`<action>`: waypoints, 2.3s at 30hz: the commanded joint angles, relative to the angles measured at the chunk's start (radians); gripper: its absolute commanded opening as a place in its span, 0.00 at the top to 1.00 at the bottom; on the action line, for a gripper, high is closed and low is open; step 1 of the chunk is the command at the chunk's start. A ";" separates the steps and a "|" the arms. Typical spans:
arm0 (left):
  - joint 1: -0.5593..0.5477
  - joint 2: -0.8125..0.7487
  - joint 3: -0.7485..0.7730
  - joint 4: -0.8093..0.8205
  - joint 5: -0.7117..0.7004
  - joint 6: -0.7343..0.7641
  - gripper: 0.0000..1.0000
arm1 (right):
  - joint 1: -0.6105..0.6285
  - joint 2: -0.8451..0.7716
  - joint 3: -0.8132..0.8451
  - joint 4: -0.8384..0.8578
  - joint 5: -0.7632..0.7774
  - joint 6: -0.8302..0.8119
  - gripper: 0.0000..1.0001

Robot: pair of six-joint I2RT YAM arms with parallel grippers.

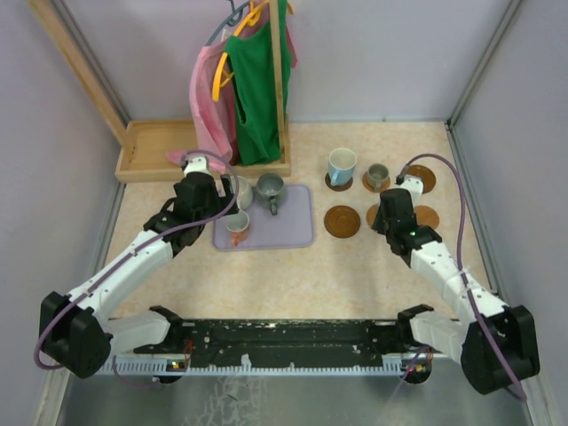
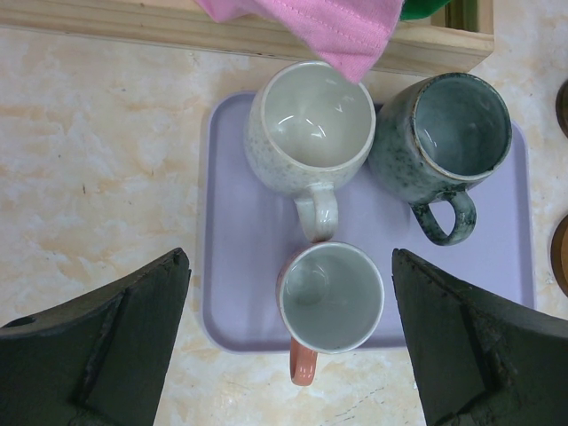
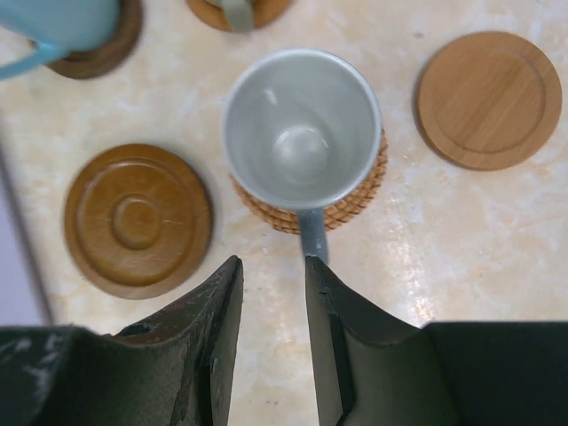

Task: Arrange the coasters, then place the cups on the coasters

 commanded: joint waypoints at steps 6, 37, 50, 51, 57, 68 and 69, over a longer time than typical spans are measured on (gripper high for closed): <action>0.006 0.009 0.013 0.025 0.001 -0.012 0.00 | 0.141 0.012 0.155 -0.088 -0.047 0.069 0.59; 0.013 -0.127 -0.030 -0.080 -0.064 -0.014 0.00 | 0.508 0.875 0.902 0.017 -0.092 0.034 0.53; 0.018 -0.136 -0.039 -0.077 -0.056 -0.013 0.00 | 0.545 0.873 0.921 -0.019 -0.069 0.042 0.54; 0.018 -0.136 -0.040 -0.076 -0.055 -0.013 0.00 | 0.549 0.881 0.929 -0.033 -0.067 0.046 0.54; 0.019 -0.141 -0.046 -0.077 -0.053 -0.010 0.00 | 0.564 0.932 0.967 -0.075 -0.065 0.067 0.54; 0.026 -0.162 -0.058 -0.079 -0.048 -0.002 0.00 | 0.563 0.987 1.022 -0.153 0.021 0.070 0.63; 0.027 -0.163 -0.059 -0.078 -0.048 -0.001 0.00 | 0.562 0.988 1.020 -0.152 0.022 0.066 0.63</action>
